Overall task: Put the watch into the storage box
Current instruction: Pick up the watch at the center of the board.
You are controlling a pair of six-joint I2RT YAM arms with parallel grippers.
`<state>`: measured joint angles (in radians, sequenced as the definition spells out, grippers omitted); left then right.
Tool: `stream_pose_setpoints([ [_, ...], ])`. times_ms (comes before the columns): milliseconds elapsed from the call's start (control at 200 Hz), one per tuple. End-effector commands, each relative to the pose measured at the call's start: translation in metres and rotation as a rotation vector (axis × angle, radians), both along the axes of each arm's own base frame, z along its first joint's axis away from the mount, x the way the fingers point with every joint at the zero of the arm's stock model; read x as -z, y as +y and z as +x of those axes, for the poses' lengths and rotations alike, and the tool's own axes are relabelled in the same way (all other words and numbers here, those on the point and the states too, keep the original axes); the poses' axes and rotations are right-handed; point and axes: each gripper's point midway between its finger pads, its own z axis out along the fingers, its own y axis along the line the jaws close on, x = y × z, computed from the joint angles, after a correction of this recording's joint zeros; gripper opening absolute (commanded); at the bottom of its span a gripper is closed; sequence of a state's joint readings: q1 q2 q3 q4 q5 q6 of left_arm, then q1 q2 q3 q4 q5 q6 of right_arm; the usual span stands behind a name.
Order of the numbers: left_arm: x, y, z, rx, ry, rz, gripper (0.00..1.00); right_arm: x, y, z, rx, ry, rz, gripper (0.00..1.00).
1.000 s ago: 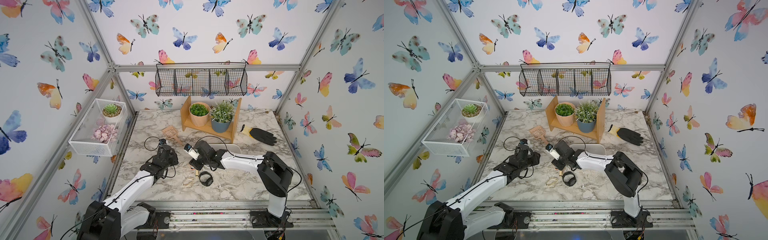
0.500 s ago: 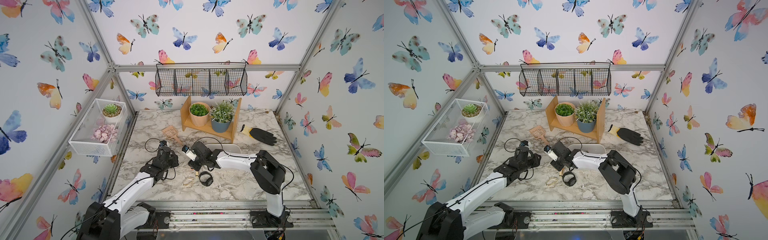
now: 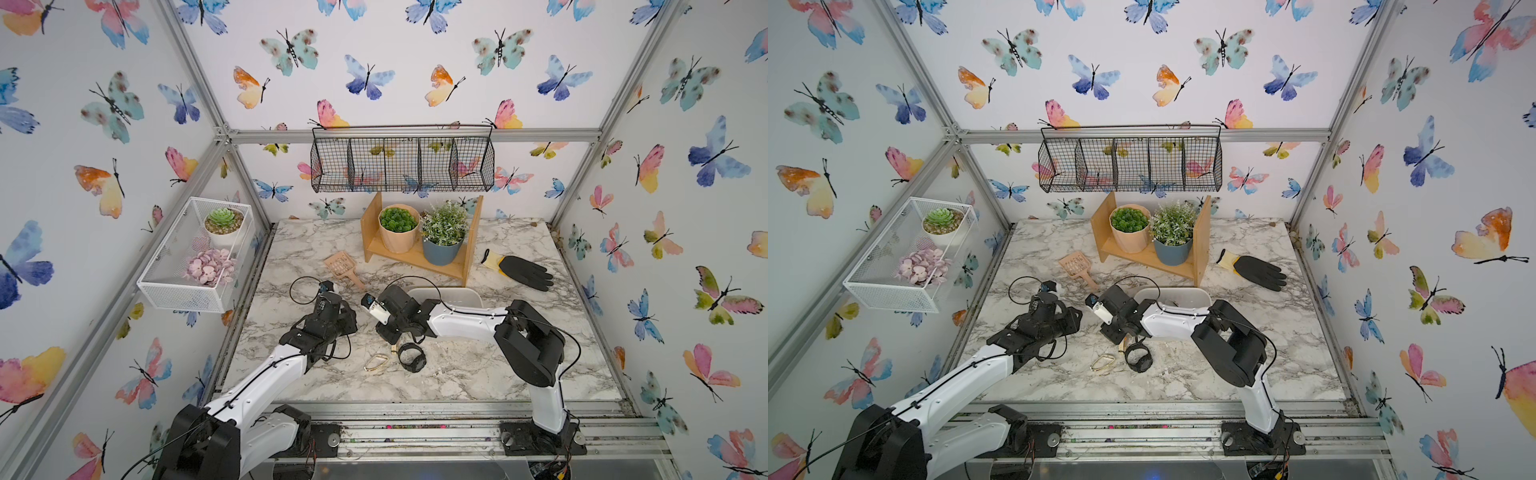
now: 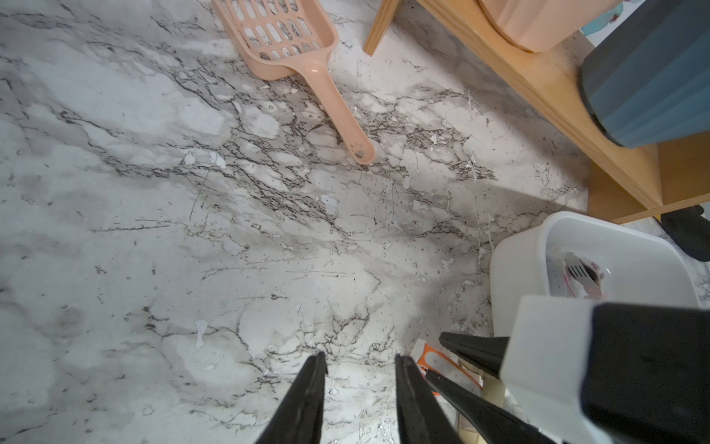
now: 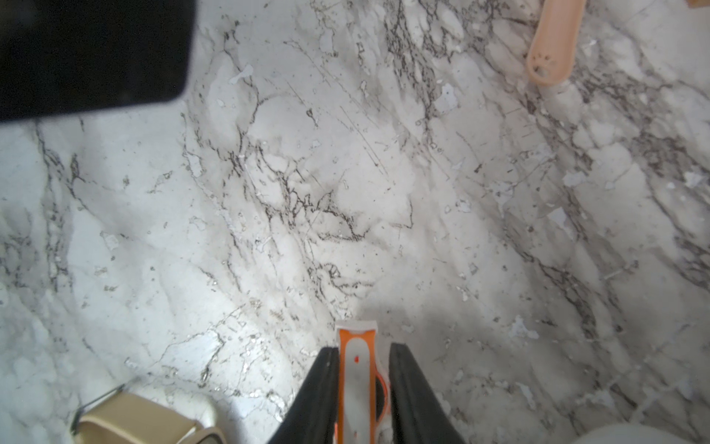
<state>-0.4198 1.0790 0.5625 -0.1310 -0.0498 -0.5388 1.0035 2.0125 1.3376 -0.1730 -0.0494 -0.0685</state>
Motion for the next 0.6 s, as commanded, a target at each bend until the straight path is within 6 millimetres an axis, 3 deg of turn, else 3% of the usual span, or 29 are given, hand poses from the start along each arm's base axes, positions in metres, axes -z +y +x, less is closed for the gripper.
stream_pose_setpoints([
  [0,-0.004,-0.001,-0.001,0.015,-0.007,-0.006,0.35,0.003,0.004,-0.003,-0.010,0.009,-0.014,0.24],
  [330,-0.006,0.000,0.000,0.014,-0.005,0.003,0.35,-0.008,0.011,-0.008,-0.034,0.010,0.025,0.15],
  [596,-0.009,0.002,0.000,0.007,-0.011,0.011,0.36,-0.049,0.025,-0.021,-0.094,0.017,0.198,0.15],
])
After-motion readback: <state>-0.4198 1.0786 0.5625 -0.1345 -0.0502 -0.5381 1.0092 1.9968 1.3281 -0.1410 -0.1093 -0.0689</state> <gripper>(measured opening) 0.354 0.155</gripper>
